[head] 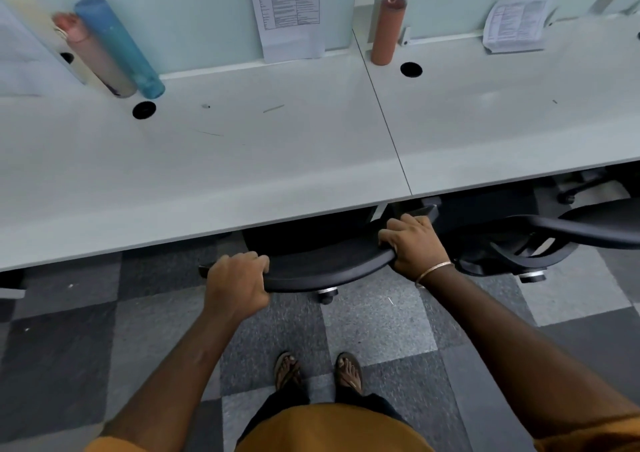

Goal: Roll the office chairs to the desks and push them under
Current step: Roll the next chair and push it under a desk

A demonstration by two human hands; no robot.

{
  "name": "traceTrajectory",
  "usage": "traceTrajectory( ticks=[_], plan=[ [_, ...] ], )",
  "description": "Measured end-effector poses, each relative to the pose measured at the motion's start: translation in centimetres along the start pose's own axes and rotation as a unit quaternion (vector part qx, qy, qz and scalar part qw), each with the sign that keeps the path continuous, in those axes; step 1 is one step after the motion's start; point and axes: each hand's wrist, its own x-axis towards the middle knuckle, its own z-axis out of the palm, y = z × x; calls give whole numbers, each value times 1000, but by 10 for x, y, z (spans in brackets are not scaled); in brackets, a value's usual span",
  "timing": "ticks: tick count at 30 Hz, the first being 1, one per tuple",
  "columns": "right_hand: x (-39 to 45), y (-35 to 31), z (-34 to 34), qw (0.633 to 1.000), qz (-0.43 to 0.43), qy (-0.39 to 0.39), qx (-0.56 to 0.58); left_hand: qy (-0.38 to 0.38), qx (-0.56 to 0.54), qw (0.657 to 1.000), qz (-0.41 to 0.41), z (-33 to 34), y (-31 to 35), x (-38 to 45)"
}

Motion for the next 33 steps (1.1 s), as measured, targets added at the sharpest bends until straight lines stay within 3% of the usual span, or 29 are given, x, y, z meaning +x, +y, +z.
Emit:
traceTrajectory(
  ticks=[9, 21, 29, 33],
  plan=[
    [27, 53, -15, 999, -10, -32, 1, 15, -45, 998, 33, -11, 38, 19],
    [47, -10, -2, 998, 53, 17, 16, -14, -74, 997, 29, -20, -37, 58],
    [41, -13, -2, 997, 74, -5, 35, 56, -92, 991, -76, -7, -4, 32],
    [19, -45, 5, 992, 70, 35, 95, 105, -110, 987, -56, 1, 28, 6]
  ],
)
